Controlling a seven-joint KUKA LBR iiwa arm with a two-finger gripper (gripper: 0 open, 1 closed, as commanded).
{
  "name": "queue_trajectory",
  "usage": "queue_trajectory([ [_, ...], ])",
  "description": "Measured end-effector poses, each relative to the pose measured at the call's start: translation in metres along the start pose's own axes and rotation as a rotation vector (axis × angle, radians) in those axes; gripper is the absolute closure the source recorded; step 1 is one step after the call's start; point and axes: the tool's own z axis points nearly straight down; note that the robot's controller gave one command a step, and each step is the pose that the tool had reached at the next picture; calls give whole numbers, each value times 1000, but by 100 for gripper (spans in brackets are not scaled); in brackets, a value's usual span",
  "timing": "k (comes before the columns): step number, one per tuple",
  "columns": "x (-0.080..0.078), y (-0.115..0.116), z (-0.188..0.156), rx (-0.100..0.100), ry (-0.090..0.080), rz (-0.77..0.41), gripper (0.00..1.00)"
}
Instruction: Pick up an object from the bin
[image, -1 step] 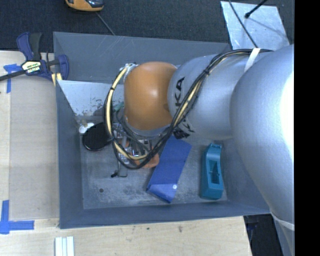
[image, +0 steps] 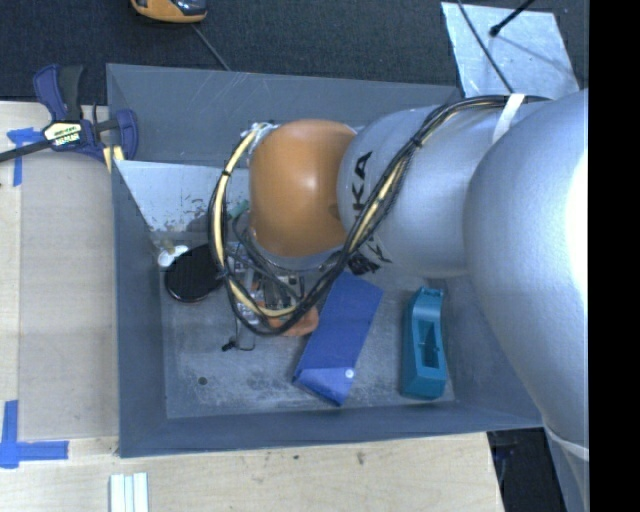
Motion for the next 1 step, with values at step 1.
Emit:
queue_trajectory([
  [1, -16, -28, -18, -1, 2, -36, 0],
])
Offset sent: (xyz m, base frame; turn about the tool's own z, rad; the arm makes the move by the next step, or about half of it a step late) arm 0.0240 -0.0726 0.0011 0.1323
